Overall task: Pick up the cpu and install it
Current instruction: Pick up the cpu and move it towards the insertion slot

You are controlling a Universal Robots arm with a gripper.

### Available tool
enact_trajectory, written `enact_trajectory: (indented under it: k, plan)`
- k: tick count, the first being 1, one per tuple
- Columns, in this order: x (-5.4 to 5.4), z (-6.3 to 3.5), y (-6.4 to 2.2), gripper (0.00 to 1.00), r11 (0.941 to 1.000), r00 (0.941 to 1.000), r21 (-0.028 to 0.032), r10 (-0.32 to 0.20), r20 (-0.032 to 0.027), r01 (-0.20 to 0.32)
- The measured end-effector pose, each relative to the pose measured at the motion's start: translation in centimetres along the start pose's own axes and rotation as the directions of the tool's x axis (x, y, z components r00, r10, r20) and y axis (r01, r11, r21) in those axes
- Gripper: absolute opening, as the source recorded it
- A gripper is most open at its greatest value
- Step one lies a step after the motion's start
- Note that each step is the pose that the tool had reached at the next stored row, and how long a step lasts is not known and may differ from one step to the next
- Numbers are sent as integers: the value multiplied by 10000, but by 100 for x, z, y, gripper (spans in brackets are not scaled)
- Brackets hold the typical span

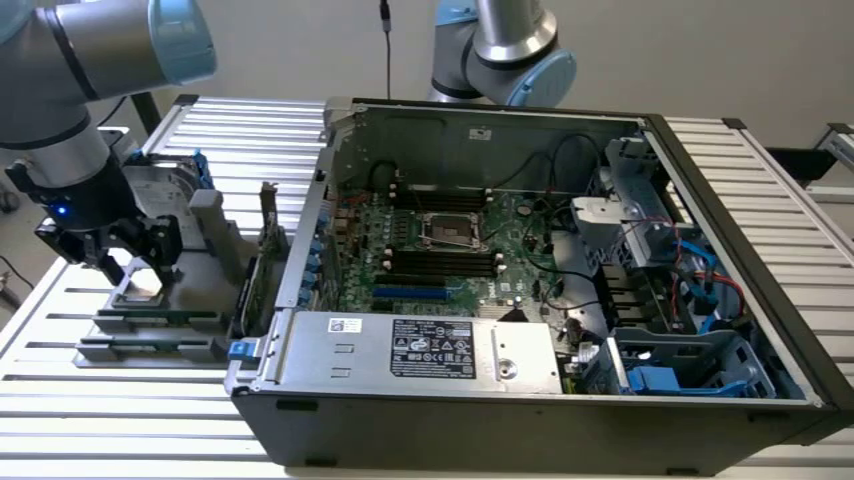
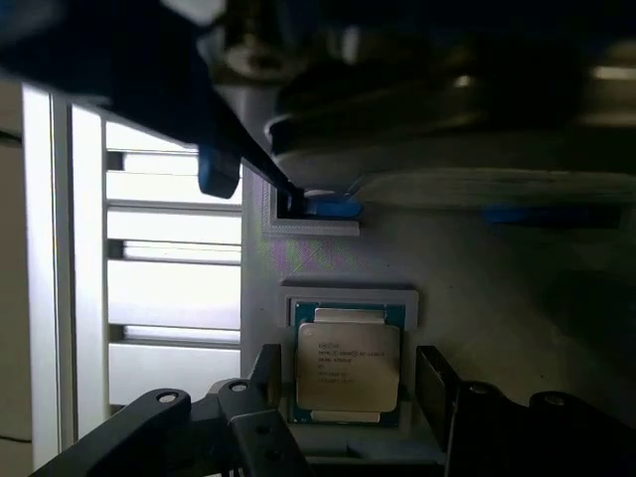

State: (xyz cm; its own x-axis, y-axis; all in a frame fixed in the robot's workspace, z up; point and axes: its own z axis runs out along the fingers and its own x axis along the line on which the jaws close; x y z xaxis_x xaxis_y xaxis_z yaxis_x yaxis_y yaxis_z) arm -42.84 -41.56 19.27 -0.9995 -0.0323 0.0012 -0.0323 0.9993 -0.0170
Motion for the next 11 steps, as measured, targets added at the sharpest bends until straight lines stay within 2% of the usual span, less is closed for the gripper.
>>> enact_trajectory:
  k: [11]
  plan:
    - [0,19,0,65,10000,10000,0,87,-2,-87]
